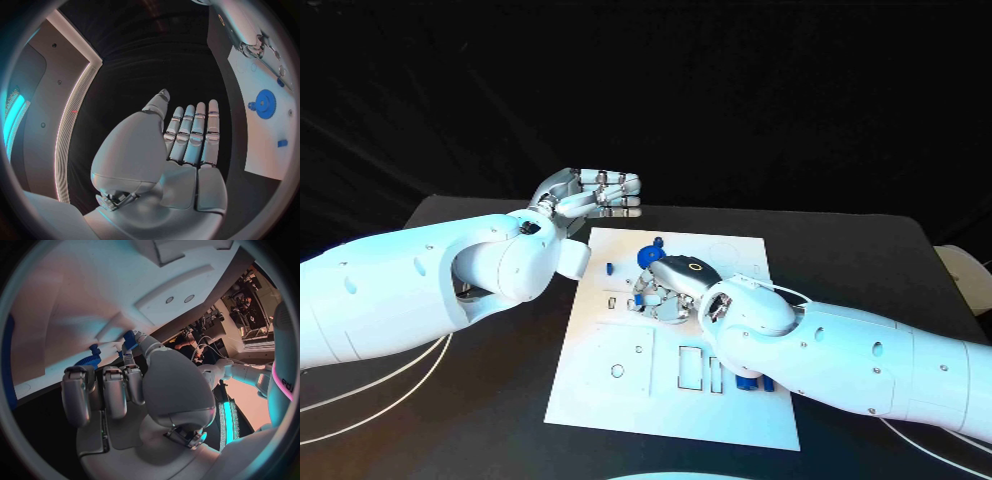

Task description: Assemble the parts on the task board

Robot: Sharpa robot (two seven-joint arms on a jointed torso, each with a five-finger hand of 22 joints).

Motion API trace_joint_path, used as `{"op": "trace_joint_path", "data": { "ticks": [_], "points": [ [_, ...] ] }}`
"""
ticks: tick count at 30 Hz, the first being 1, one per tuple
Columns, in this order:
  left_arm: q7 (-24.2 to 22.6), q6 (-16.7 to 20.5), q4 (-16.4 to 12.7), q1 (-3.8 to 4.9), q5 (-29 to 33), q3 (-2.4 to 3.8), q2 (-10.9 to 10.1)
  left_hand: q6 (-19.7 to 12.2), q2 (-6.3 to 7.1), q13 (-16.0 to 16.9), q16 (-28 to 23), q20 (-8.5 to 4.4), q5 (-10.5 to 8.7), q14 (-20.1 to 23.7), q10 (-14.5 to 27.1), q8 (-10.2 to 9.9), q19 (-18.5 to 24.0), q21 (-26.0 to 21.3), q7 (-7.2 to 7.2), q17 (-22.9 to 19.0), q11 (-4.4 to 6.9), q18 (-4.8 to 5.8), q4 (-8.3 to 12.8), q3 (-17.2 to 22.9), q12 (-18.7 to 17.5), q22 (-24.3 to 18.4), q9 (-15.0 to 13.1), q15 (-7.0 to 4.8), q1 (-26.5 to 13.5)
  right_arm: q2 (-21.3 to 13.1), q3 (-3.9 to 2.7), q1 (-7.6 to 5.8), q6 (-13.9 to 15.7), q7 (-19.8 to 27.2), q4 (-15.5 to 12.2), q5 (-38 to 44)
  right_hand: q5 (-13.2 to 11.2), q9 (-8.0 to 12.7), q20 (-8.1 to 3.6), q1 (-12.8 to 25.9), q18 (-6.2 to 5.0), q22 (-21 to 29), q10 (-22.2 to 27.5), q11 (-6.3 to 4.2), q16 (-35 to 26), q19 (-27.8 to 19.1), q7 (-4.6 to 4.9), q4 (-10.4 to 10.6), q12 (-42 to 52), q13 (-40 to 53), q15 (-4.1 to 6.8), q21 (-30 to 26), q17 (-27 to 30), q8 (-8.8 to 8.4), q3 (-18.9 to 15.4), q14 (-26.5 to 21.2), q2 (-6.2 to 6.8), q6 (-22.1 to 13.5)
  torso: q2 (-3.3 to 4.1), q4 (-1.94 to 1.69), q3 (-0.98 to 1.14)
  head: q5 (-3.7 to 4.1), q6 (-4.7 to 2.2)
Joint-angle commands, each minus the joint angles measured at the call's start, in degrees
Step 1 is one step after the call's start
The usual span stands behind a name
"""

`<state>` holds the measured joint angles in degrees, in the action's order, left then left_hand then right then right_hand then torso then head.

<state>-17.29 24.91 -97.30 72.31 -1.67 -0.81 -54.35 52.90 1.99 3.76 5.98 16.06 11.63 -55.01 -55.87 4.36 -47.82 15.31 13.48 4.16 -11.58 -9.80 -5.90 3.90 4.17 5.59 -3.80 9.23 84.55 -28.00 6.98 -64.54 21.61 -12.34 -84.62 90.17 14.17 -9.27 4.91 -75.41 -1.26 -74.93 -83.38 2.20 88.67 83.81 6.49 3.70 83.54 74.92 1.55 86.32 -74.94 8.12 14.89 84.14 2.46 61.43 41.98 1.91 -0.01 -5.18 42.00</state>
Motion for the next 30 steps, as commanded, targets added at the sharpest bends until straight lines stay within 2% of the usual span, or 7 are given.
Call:
{"op": "trace_joint_path", "data": {
  "ticks": [1,12,30],
  "points": [
    [-0.21,-0.47,-0.09,0.05,-0.24,0.04,0.06,-0.44,-0.46,-0.02,-0.28,0.00,-0.10,-0.04,0.24,-0.22,-0.04,0.23,0.97,-0.03,-0.04,-0.71,0.44,-0.05,-0.26,-0.09,0.01,0.38,0.09,-0.12,0.27,0.30,-2.81,-1.44,0.35,0.94,-0.43,-0.09,-0.37,0.53,-0.02,-11.33,0.18,-0.12,-0.02,2.88,0.13,-0.10,-0.24,6.87,0.23,-0.22,-11.59,0.37,0.37,5.05,0.35,0.26,-0.02,-0.03,-0.01,0.02,0.04],
    [-0.18,-0.47,-0.06,0.05,-0.24,0.04,0.02,-0.44,-0.46,-0.02,-0.28,0.00,-0.10,-0.04,0.24,-0.22,-0.04,0.23,0.97,-0.03,-0.04,-0.71,0.44,-0.05,-0.26,-0.09,0.01,0.38,0.09,-0.01,0.27,0.30,-2.33,-2.03,0.40,1.08,-0.97,0.17,-0.12,1.63,-0.04,-11.28,0.99,0.40,-0.10,2.81,0.76,0.14,-0.97,6.07,-0.18,-0.35,-11.43,-0.21,-0.03,5.01,1.42,-1.20,-0.02,-0.01,-0.02,-0.01,0.06],
    [-0.02,-0.55,-0.05,0.05,-0.24,0.04,-0.03,-0.45,-0.46,-0.03,-0.32,0.00,-0.11,-0.04,0.25,-0.24,-0.04,0.23,0.98,-0.03,-0.05,-0.71,0.48,-0.06,-0.27,-0.10,0.01,0.39,0.11,0.14,0.27,0.30,-1.26,-2.46,0.45,1.49,-1.20,0.27,0.19,2.54,-0.07,-11.23,1.53,0.77,-0.16,2.75,1.14,0.37,-1.43,5.57,-0.50,-0.46,-11.31,-0.42,-0.78,4.98,2.42,-1.99,0.00,-0.02,-0.01,0.09,0.14]
  ]
}}
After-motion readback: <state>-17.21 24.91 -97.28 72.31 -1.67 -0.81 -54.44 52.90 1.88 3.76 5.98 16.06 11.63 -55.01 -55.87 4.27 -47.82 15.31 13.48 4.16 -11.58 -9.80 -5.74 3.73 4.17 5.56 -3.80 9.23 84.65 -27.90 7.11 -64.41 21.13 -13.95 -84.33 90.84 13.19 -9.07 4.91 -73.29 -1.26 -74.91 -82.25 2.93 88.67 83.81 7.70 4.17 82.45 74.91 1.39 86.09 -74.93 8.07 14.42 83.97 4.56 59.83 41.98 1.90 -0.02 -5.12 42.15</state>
